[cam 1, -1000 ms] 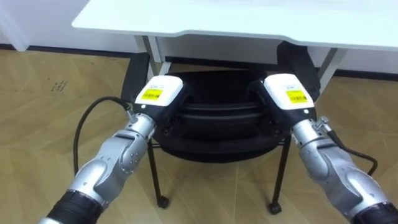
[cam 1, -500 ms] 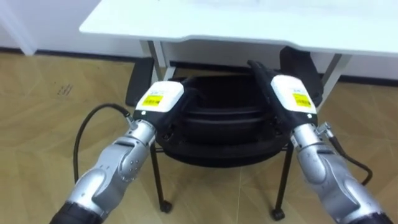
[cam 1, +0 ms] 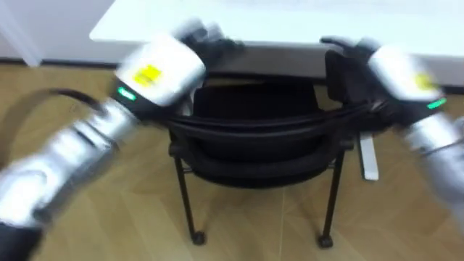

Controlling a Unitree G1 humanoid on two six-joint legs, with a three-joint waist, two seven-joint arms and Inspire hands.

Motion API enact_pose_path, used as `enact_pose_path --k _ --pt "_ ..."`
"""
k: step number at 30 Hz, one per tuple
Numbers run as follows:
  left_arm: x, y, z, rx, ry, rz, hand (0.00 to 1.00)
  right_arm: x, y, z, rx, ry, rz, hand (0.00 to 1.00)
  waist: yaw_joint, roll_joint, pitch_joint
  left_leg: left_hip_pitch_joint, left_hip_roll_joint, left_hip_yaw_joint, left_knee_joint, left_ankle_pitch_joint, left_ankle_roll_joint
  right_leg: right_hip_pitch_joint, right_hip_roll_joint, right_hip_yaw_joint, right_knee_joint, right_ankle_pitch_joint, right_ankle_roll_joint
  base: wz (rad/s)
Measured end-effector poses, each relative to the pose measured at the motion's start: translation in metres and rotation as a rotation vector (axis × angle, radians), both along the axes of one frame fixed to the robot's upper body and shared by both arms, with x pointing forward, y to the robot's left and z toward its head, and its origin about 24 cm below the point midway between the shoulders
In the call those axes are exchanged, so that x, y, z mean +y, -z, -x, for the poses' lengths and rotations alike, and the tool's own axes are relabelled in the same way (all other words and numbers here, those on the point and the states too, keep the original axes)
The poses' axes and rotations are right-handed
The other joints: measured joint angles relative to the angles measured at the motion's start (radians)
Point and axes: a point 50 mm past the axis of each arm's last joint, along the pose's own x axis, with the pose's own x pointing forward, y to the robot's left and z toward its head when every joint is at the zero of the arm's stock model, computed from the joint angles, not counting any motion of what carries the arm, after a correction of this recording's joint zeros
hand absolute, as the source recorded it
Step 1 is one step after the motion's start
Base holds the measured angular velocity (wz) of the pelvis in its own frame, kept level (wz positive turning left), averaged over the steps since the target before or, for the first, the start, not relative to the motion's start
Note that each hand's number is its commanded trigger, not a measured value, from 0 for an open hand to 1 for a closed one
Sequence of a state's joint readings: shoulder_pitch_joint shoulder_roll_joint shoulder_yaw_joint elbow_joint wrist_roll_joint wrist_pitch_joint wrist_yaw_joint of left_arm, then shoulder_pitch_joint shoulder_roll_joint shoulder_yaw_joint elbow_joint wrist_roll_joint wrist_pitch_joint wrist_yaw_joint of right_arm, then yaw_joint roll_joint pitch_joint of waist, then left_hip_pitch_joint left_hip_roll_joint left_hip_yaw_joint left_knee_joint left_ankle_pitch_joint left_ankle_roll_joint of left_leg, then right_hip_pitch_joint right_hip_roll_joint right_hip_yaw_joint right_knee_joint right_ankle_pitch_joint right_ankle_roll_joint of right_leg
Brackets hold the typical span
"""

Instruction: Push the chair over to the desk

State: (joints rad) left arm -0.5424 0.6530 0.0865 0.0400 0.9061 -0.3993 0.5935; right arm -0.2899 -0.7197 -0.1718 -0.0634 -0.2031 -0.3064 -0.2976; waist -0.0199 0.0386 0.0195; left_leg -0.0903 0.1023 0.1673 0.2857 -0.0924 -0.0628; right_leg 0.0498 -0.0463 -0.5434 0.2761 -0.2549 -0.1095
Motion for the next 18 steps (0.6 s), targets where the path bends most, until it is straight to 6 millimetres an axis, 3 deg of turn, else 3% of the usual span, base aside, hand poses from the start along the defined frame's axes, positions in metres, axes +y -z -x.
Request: enact_pose_path --k 1,2,3,9,11,14,18 --pt "0.008 -0.016 0.007 -0.09 -0.004 0.01 0.0 -0.007 -0.017 0.007 -0.074 0.019 -0.002 0.0 0.001 0.002 -0.0011 0.005 -0.001 0.006 -0.002 0.0 0.0 0.005 0.0 0.003 -0.006 0.0 0.004 -0.15" --pt "0.027 -0.042 0.023 -0.235 -0.027 0.029 0.0 -0.022 -0.045 0.022 -0.191 0.059 -0.002 0.0 -0.002 -0.007 0.0032 0.025 -0.003 0.023 -0.012 -0.002 0.002 0.02 0.002 0.018 -0.02 0.002 0.01 -0.19" --pt "0.047 -0.062 0.039 -0.343 -0.069 0.049 0.0 -0.036 -0.067 0.035 -0.273 0.092 -0.023 0.0 -0.017 0.0 -0.0093 0.036 -0.006 0.025 -0.014 -0.007 0.001 0.033 0.007 0.029 -0.041 0.006 0.016 -0.2" --pt "0.118 -0.132 0.116 -0.736 -0.27 0.127 0.0 -0.081 -0.149 0.108 -0.668 0.229 -0.133 0.0 -0.062 -0.011 -0.0161 0.045 -0.011 0.039 -0.02 -0.027 0.005 0.04 0.008 0.057 -0.064 0.009 0.025 -0.17" --pt "0.131 -0.144 0.132 -0.798 -0.321 0.178 0.0 -0.088 -0.167 0.127 -0.774 0.266 -0.153 0.0 -0.064 -0.013 -0.0216 0.05 -0.013 0.039 -0.028 -0.028 0.004 0.039 0.009 0.072 -0.073 0.009 0.026 -0.19" --pt "0.146 -0.153 0.152 -0.849 -0.371 0.226 0.0 -0.105 -0.185 0.147 -0.886 0.328 -0.218 0.0 -0.088 -0.017 -0.0368 0.048 -0.012 0.041 -0.031 -0.037 0.0 0.04 0.01 0.07 -0.077 0.007 0.029 -0.03" --pt "0.177 -0.143 0.156 -0.826 -0.441 0.403 0.0 -0.133 -0.189 0.17 -1.014 0.423 -0.388 0.0 -0.095 -0.006 -0.047 0.052 -0.01 0.051 -0.028 -0.055 -0.001 0.047 0.012 0.075 -0.079 0.008 0.037 0.03"
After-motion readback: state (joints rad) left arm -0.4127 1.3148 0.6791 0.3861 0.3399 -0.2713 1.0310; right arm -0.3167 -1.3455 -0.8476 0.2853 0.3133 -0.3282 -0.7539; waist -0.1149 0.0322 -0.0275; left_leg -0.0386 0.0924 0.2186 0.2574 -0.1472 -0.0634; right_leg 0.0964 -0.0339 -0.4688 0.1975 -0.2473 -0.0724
